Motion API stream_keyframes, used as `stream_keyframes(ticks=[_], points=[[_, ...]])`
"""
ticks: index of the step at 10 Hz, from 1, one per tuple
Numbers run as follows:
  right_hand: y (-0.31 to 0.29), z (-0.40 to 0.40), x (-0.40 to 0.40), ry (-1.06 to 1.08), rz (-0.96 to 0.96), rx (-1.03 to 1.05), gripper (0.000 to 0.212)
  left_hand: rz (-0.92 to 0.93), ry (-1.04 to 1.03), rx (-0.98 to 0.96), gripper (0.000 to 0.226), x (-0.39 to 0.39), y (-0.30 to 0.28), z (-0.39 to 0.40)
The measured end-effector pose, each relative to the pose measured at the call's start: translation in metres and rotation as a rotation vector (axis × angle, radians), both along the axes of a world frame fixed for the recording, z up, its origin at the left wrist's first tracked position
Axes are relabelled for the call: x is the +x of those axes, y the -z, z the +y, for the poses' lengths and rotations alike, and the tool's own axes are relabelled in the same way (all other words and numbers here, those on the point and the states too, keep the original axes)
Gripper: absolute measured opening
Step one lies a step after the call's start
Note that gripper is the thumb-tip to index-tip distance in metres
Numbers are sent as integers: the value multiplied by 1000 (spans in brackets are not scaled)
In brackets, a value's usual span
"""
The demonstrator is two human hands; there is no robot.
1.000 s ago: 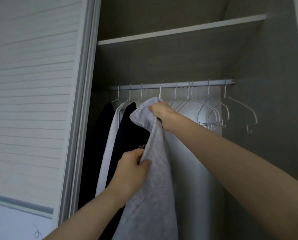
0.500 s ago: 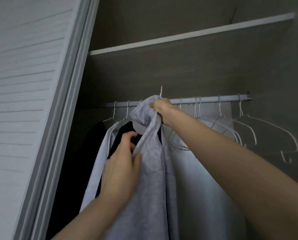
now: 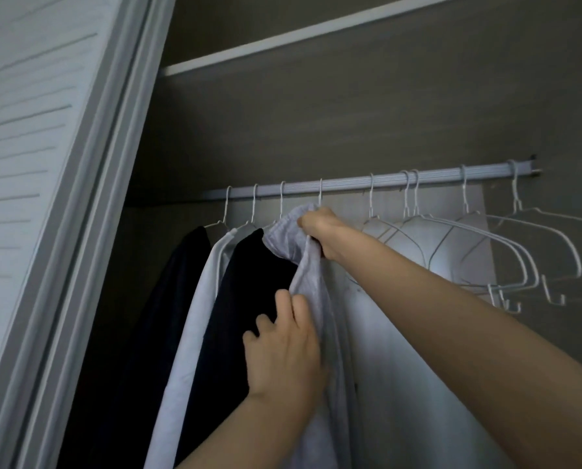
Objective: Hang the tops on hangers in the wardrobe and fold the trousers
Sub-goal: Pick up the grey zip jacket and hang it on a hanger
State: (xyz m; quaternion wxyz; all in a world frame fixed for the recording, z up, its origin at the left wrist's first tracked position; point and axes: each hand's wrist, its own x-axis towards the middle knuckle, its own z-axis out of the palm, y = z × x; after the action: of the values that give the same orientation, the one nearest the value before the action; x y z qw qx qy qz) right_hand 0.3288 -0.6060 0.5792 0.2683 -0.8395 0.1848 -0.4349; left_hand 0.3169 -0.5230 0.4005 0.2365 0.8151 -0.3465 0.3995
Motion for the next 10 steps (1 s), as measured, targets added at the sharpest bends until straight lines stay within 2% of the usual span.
stream_keyframes(ticks=[1, 2, 3, 4, 5, 6, 7, 9, 10], points=[[8, -5, -14, 113, 128, -133, 39, -43, 81, -9, 33, 11, 9, -3], [0, -2, -32, 221, 178, -193, 40, 20, 361, -79, 35, 8, 14, 0], [2, 11, -26, 504, 204, -385, 58, 165, 670, -138, 40, 1, 14, 6], [21, 22, -13, 629, 312, -567, 71, 263, 825, -129, 41, 6, 25, 14], [41, 27, -14, 715, 377, -740, 60, 373, 875, -93, 40, 21, 46, 30], [56, 32, -22, 666, 382, -693, 67, 414, 841, -128, 31, 34, 63, 47], [76, 48, -30, 517, 317, -625, 81, 427, 794, -171, 14, 34, 72, 62], [128, 84, -69, 278, 251, -616, 61, 389, 648, -104, 29, 14, 98, 104], [159, 99, -89, 144, 231, -488, 48, 432, 606, -94, 21, 1, 117, 138]])
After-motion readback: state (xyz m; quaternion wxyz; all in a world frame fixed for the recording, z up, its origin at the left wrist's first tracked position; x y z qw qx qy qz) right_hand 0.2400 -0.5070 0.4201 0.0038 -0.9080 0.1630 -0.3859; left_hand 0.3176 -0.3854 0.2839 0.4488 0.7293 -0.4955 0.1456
